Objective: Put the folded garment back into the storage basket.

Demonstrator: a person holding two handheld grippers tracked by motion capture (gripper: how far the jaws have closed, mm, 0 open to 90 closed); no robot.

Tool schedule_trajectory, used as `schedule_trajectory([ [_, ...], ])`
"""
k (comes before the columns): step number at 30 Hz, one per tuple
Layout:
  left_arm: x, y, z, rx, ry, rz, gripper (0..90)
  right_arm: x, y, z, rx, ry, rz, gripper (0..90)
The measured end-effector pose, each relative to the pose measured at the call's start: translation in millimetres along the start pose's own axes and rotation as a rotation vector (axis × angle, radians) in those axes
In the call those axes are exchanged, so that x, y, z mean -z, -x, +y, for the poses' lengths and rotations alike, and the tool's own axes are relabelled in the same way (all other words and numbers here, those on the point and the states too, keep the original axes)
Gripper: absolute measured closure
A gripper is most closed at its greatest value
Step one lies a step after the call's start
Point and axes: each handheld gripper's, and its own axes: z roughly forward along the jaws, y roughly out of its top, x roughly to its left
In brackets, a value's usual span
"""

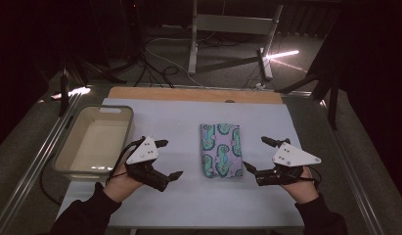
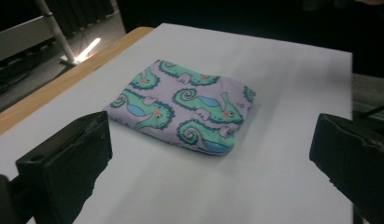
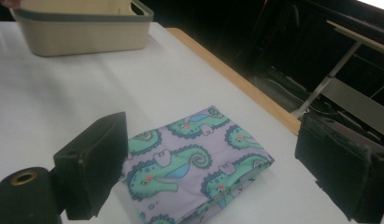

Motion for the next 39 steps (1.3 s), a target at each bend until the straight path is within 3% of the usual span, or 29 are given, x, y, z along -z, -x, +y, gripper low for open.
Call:
schedule_trajectory([
  [10, -17.8, -11.5, 13.0, 0.048, -0.017, 0.013, 0.0, -18.5, 11.3, 2.1, -0.026, -0.016, -0.014, 9.7],
  [19, -39.6, -18.5, 17.5, 0.092, -0.049, 0.062, 0.0, -41.3, 18.7, -3.2, -0.07, -0.064, -0.04, 9.7],
  [27, -66.0, -23.4, 19.2, 0.16, -0.07, 0.095, 0.0, -62.9, 26.8, -14.6, -0.122, -0.11, -0.053, 9.7],
  [35, -87.2, -26.0, 16.0, 0.203, -0.084, 0.097, 0.0, -77.9, 28.9, -26.7, -0.152, -0.131, -0.049, 9.8],
  [39, -103.6, -29.1, 11.7, 0.237, -0.102, 0.096, 0.0, -89.1, 30.1, -36.5, -0.191, -0.156, -0.058, 9.9],
])
